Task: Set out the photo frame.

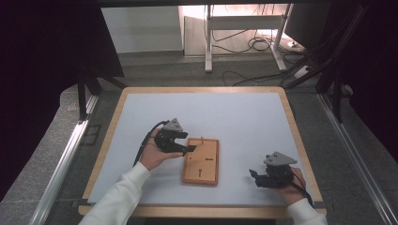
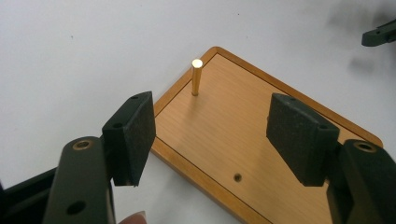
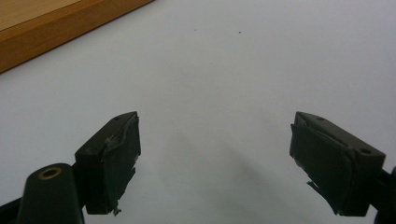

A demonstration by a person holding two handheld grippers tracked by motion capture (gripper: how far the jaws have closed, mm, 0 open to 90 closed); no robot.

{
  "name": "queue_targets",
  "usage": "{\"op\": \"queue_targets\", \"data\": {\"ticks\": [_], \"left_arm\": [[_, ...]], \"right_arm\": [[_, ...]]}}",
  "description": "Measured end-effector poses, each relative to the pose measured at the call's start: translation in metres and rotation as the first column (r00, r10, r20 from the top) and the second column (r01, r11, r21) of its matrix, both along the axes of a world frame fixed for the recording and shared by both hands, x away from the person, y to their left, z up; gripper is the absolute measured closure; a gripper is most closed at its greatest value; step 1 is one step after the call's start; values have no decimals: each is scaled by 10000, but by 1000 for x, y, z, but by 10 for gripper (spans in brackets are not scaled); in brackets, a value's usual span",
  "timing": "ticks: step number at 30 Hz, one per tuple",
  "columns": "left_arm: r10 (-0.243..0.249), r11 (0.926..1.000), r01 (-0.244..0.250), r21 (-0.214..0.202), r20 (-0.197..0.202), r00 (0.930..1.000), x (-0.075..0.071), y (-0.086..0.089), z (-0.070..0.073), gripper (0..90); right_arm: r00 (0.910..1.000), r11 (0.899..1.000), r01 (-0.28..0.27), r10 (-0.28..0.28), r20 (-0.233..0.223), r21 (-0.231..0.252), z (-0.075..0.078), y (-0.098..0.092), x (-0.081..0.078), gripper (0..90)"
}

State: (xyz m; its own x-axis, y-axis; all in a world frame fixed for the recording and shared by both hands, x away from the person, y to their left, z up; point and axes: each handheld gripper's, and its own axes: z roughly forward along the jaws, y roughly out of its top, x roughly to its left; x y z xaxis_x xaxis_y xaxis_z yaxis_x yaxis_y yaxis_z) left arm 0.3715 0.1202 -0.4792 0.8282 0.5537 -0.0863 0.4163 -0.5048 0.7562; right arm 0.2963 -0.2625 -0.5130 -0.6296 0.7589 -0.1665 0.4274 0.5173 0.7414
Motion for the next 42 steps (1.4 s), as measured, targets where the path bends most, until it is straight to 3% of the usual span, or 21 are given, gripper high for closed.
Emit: {"op": "queue_targets", "data": {"ticks": [13, 25, 29, 33, 42], "left_arm": [[-25, 10000, 24, -84, -169, 9999, 15, -16, -5, 354], [-425, 9981, 435, 427, -225, 9988, 31, -35, -21, 403], [-593, 9975, 606, 376, -328, 9977, 37, -39, -26, 480], [-938, 9937, 951, 597, -235, 9953, 41, -42, -30, 627], [-1045, 9922, 1052, 666, -142, 9944, 42, -45, -32, 784]], "right_arm": [[10000, 9996, 93, -93, 20, 254, 2, 0, -1, 169], [10000, 9997, 62, -62, -1, 215, 2, -1, -1, 169], [10000, 9998, 56, -56, -7, 201, 1, 0, -1, 169], [10000, 9998, 51, -50, -16, 196, 1, 0, -1, 169], [10000, 9997, -38, 38, -8, 238, 2, 2, -2, 169]]}}
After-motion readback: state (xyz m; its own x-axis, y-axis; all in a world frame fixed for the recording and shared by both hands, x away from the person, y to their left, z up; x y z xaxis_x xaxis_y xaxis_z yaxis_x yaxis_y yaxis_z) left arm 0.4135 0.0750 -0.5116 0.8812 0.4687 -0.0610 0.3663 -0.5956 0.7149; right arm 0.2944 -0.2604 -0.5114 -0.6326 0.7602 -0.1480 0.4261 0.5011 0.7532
